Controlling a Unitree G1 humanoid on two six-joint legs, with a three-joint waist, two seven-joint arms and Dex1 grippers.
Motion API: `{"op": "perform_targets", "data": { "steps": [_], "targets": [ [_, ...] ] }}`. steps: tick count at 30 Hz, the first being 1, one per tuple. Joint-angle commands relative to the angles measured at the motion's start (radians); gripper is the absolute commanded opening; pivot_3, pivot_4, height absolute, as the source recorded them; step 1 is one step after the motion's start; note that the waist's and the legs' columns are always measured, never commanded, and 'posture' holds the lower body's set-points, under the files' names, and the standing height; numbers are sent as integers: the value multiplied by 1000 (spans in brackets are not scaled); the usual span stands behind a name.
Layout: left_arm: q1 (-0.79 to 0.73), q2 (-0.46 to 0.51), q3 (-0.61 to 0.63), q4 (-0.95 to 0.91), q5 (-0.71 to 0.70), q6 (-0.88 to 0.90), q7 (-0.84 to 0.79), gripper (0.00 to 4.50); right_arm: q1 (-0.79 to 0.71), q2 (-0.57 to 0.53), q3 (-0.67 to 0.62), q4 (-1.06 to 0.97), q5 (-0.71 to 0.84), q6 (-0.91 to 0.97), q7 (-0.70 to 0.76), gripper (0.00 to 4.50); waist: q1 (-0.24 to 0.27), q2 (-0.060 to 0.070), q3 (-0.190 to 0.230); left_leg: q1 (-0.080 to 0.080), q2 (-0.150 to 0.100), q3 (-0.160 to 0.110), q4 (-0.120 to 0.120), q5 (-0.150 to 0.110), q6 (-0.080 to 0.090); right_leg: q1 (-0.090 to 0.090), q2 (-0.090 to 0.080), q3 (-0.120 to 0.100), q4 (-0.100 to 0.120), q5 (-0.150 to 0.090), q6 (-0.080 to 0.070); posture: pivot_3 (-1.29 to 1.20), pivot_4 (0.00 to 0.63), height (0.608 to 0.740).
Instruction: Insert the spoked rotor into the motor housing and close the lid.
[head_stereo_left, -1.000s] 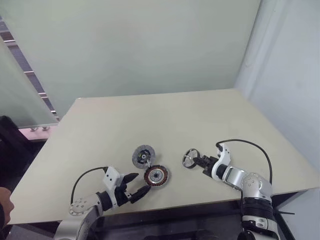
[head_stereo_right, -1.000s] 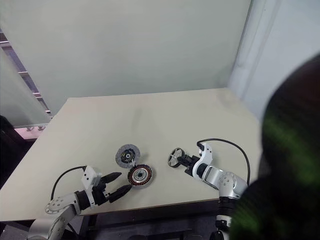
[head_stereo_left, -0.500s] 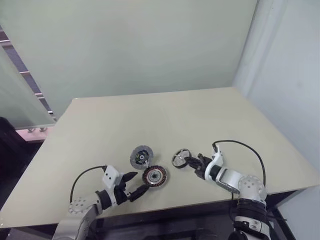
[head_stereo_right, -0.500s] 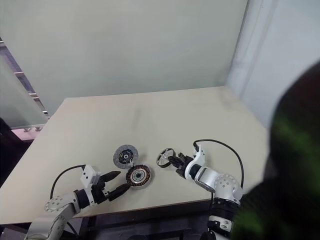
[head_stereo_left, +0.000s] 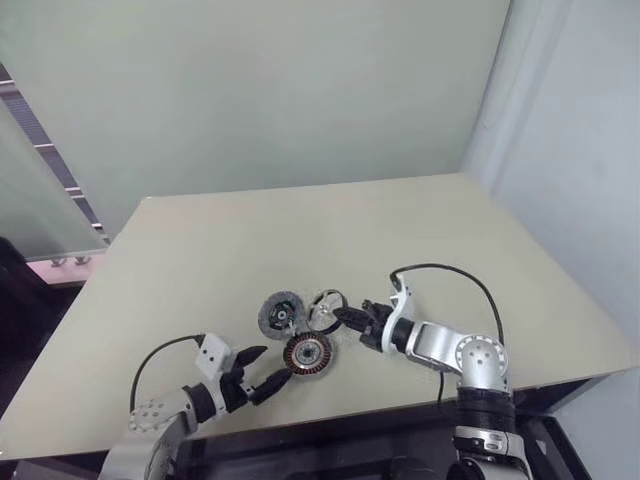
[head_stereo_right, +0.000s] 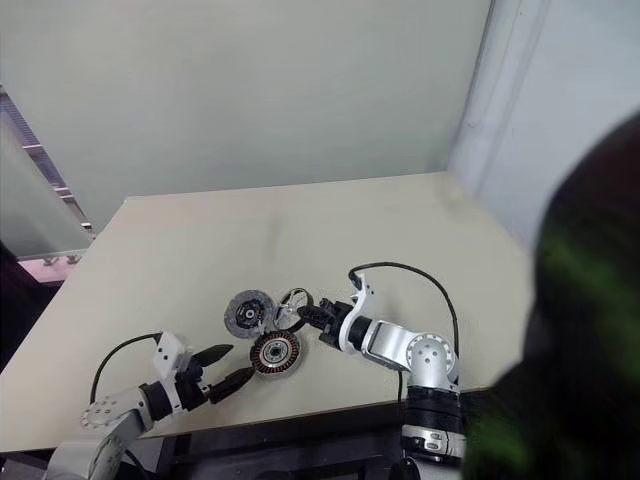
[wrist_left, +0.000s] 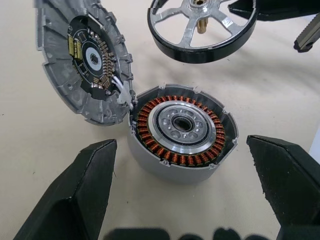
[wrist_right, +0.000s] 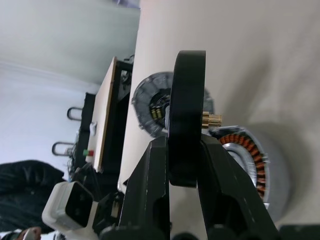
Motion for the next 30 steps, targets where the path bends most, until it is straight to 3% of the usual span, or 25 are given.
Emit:
{"op": "perform_targets", "data": {
  "steps": [1,30],
  "targets": [
    [-5,9,19,-19,-10,-4,4,4500,69,128,37,-48,49,0,-11,406,0,0,0,0,0,0,0,0,0,0,0,0,0,0,0,0,0,740],
    [3,8,18,-34,-9,-4,7,4500,59,94,209,81,-56,-47,27,406,-3,0,0,-7,0,0,1,-1,1,-7,0,0,1,2,2,0,0,740]
  ]
}}
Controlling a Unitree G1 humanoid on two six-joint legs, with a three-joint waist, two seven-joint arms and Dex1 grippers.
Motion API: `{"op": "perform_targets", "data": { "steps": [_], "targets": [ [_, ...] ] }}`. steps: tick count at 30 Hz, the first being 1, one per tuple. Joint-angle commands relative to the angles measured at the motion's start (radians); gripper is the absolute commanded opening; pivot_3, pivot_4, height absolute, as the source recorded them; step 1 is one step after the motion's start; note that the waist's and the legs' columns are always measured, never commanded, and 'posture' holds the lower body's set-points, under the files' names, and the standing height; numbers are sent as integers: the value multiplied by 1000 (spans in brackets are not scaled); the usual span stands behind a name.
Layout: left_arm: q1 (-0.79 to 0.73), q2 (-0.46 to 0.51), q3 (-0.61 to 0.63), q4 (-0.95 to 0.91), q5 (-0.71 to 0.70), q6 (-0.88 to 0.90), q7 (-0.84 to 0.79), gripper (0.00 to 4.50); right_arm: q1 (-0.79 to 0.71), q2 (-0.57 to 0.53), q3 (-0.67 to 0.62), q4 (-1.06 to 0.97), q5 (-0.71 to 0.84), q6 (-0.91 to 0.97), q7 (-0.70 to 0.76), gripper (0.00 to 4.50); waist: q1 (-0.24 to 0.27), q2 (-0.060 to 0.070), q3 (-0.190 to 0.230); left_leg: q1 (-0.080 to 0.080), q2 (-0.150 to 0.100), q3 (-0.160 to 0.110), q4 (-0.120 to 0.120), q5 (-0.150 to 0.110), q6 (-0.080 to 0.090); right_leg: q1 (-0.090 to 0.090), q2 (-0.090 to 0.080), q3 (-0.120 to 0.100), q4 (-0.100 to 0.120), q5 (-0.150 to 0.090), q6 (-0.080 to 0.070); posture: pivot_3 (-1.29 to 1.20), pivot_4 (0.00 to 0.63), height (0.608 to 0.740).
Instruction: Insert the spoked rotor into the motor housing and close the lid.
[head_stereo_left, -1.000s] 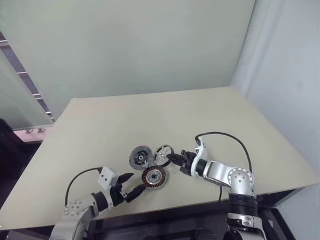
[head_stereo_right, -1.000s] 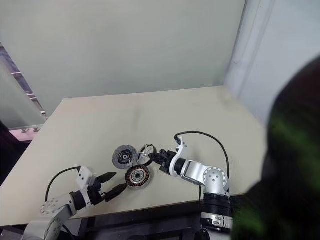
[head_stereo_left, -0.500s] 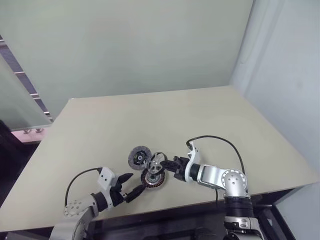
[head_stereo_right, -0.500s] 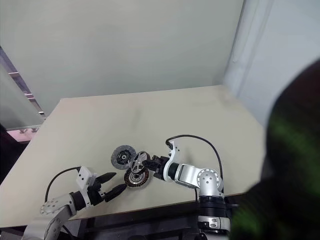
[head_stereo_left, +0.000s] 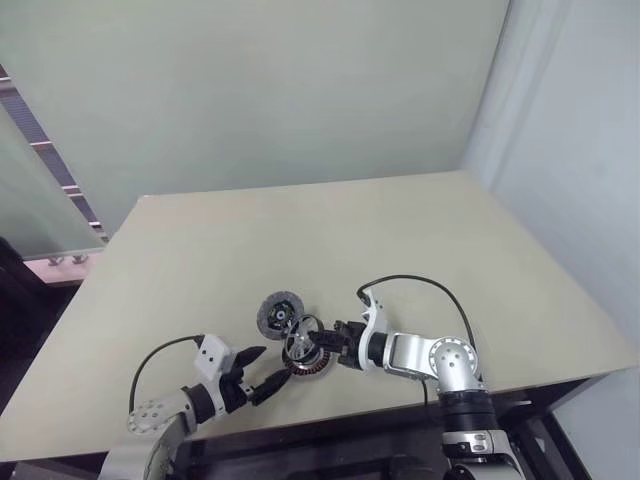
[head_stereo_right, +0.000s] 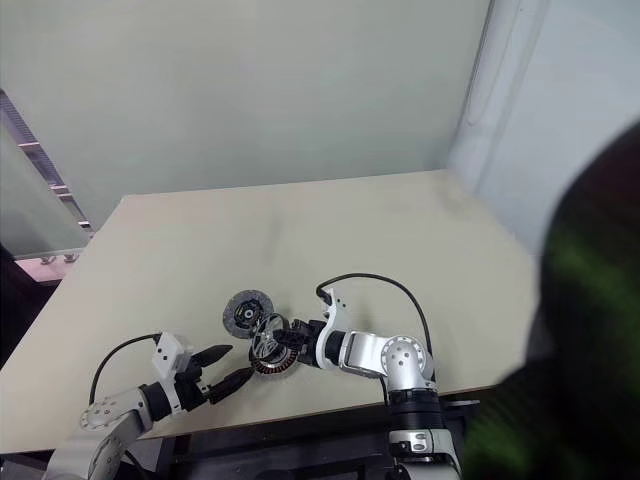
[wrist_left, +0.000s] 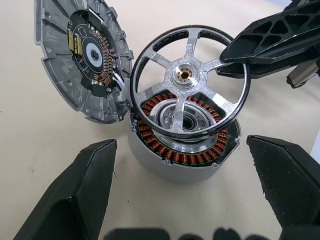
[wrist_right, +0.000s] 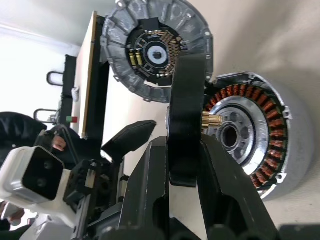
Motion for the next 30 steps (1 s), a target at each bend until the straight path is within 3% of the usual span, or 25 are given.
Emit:
{"op": "perform_targets", "data": {
  "steps": [1,30],
  "targets": [
    [1,8,16,-34,-9,-5,5,4500,53,87,38,-15,-6,-11,18,406,0,0,0,0,0,0,0,0,0,0,0,0,0,0,0,0,0,740],
    [-14,7,5,-17,-3,-12,1,4500,89,59,55,-7,-65,21,26,406,0,0,-1,3,0,1,1,0,0,3,0,0,2,0,0,0,0,740]
  ]
}}
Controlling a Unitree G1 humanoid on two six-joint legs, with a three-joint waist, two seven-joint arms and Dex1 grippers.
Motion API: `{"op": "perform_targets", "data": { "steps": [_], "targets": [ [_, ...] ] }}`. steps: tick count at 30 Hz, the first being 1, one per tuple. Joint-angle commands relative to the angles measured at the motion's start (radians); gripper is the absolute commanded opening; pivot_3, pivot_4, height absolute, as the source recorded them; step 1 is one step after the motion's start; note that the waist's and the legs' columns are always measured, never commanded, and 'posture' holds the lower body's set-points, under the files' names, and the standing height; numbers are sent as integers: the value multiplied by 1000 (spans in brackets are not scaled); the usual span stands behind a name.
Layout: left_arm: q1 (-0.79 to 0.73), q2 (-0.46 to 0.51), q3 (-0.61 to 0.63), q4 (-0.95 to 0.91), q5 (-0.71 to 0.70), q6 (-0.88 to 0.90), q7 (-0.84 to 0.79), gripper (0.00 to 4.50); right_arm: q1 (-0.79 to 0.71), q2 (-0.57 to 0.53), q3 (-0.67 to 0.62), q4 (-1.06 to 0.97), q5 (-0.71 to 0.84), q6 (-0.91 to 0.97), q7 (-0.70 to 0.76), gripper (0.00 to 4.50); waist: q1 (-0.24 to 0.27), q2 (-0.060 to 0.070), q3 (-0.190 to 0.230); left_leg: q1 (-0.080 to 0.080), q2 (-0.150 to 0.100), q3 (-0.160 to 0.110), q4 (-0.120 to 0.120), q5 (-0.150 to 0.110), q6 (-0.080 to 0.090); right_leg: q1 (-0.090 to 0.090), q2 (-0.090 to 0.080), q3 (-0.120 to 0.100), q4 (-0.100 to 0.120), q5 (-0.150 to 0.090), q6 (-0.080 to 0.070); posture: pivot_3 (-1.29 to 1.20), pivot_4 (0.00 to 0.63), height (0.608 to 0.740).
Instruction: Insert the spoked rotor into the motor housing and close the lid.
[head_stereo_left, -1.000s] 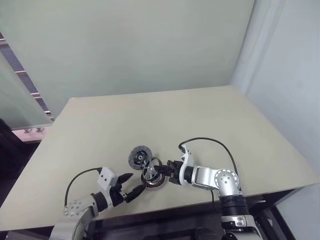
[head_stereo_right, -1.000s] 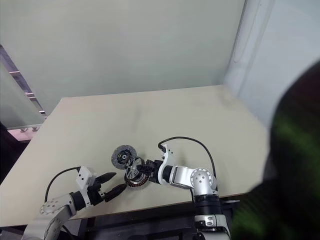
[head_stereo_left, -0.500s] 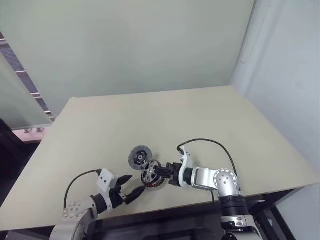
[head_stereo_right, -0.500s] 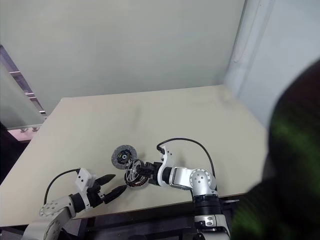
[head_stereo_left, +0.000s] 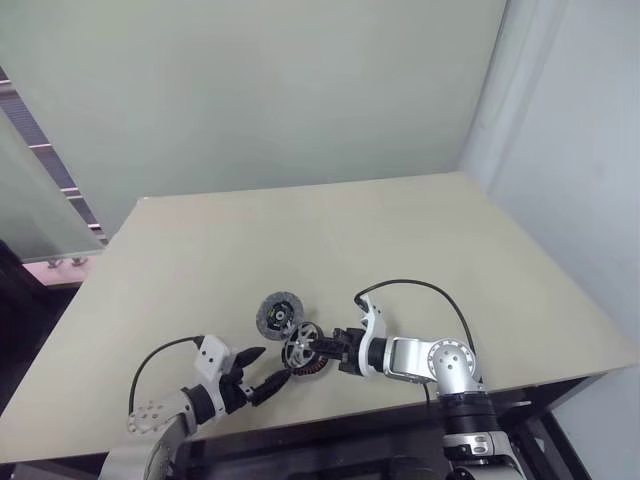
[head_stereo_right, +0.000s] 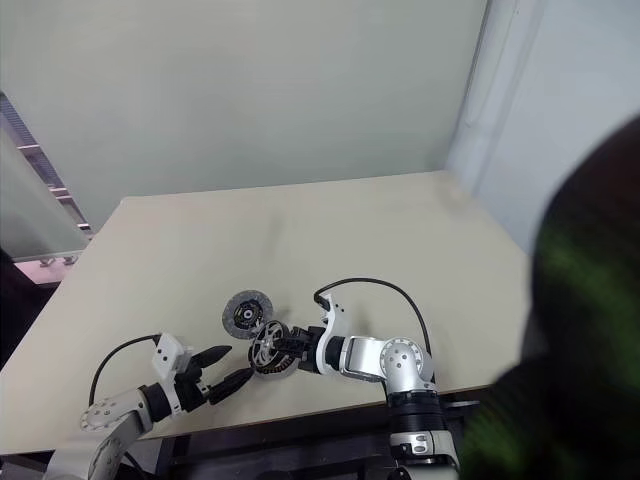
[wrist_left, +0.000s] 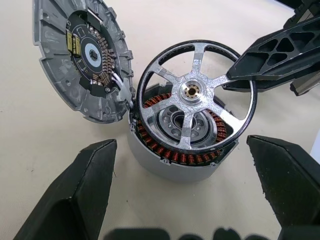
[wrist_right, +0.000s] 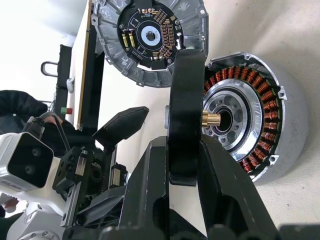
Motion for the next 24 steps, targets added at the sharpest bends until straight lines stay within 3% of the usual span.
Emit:
{"op": "perform_targets", "data": {
  "steps": [1,6,18,24],
  "targets": [
    [-16,7,5,-17,-3,-12,-4,4500,78,70,36,-8,-27,-5,-9,406,0,0,0,0,0,0,0,0,0,0,0,0,0,0,0,0,0,740],
    [-21,6,0,-15,-1,-11,-4,4500,73,54,61,-27,-35,-16,11,406,0,0,0,2,0,0,0,0,0,2,0,0,0,0,0,0,0,740],
    [-38,3,-12,-4,3,-10,-7,4500,68,42,47,-64,-48,-10,38,4451,0,0,0,3,0,0,0,0,0,3,0,0,-1,0,0,0,0,740],
    [-45,5,-16,3,3,-11,-11,4500,48,13,30,-127,-27,22,47,4485,0,0,0,3,0,0,1,0,0,4,0,0,-1,0,0,0,0,740]
  ]
}}
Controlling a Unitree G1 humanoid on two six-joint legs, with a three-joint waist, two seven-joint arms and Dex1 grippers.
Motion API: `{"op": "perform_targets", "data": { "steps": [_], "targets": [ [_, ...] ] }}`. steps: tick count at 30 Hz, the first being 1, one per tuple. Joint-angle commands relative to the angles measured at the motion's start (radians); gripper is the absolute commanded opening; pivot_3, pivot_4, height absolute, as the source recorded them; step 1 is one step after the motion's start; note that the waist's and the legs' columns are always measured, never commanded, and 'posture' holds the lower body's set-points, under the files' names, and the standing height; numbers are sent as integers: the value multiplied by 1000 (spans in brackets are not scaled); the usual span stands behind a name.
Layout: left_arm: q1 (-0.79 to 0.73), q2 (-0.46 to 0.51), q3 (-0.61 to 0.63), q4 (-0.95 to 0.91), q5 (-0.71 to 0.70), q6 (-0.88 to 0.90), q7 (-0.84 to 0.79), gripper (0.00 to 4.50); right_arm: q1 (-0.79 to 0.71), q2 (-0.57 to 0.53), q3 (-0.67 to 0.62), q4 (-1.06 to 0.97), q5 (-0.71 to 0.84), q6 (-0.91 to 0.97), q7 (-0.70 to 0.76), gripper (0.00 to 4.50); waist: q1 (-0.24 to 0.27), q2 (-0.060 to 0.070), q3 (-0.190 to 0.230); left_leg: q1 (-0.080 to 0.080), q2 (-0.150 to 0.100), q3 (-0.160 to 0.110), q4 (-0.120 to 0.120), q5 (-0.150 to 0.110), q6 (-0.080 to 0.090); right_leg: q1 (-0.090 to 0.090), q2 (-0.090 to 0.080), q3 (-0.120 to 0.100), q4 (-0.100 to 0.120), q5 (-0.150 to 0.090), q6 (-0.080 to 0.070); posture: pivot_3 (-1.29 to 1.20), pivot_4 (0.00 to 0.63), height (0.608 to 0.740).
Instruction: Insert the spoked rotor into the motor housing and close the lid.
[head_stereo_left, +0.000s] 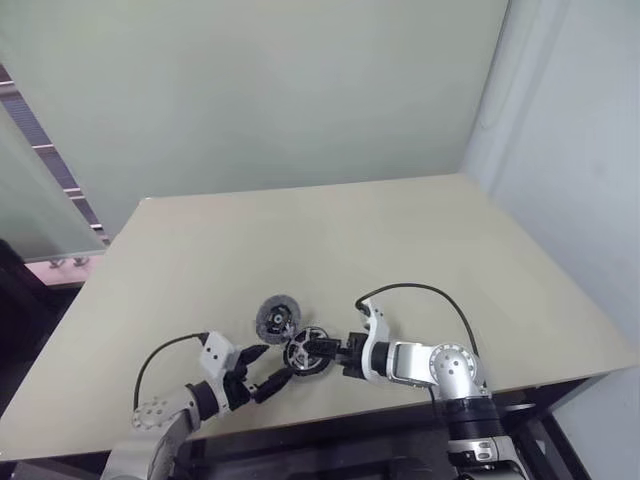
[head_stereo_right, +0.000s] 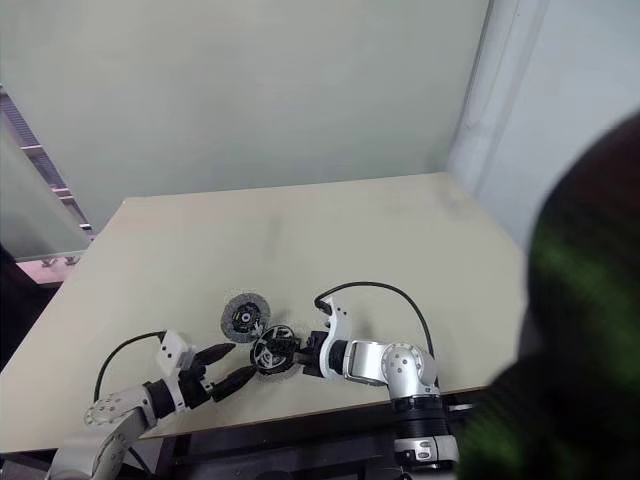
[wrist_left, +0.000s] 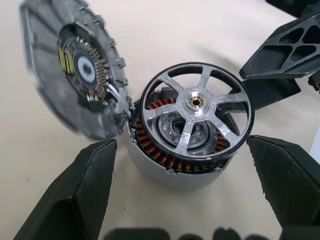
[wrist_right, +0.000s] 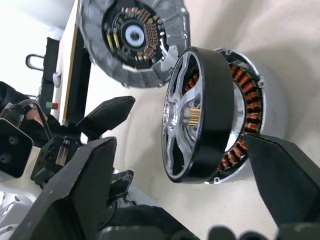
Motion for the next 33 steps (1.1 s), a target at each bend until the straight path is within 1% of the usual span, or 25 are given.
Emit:
{"op": "perform_targets", "data": {
  "steps": [1,5,10,13,15,19,22,23,24,30,33],
  "targets": [
    [-21,7,3,-9,-3,-11,-10,4500,20,36,-1,-84,29,26,10,4485,0,0,0,0,0,0,0,0,0,0,0,0,0,0,0,0,0,740],
    [-27,7,-1,-5,-4,-12,-12,4500,7,3,7,-133,18,32,36,4485,0,0,0,0,0,0,-1,0,0,-1,0,0,0,0,0,0,0,740],
    [-31,8,-2,-3,-3,-12,-15,4500,-3,-103,126,-207,-85,-65,109,4485,0,0,0,0,0,0,-1,0,0,0,0,0,0,0,0,0,0,740],
    [-34,10,0,-1,-3,-11,-16,4500,1,-159,215,-225,-199,-206,135,3912,0,0,0,0,0,1,-1,0,0,0,0,0,0,0,0,0,0,740],
    [-36,12,3,0,-3,-11,-14,4500,4,-188,277,-219,-293,-323,142,3171,0,0,0,0,0,1,-1,0,0,-1,0,0,0,0,0,0,0,740],
    [-31,22,19,-2,-8,-8,-14,4500,7,-226,379,-190,-445,-490,156,1705,0,-1,0,0,0,1,-1,0,0,-1,0,0,0,0,0,0,0,740],
    [-22,33,33,-4,-13,-6,-12,4500,14,-240,431,-181,-512,-555,176,589,0,-1,0,0,0,2,-1,0,0,-2,0,1,0,0,0,0,0,740],
    [-18,36,38,-6,-15,-5,-10,4500,16,-244,445,-184,-529,-566,185,270,0,-2,0,0,0,2,-1,0,0,-2,0,1,0,0,0,0,0,740],
    [-14,38,42,-9,-16,-3,-7,4500,19,-244,454,-187,-540,-572,193,48,0,-2,0,0,0,2,-1,0,0,-2,0,1,0,0,0,0,0,740],
    [3,44,58,-23,-18,5,-3,4500,26,-257,515,-218,-574,-518,251,48,0,-3,0,0,0,2,-1,0,0,-1,0,1,0,0,0,0,0,740],
    [6,43,59,-28,-19,8,0,4500,32,-239,525,-197,-590,-523,256,48,0,-3,0,0,0,2,0,0,0,-1,0,1,0,0,0,0,0,740]
  ]
}}
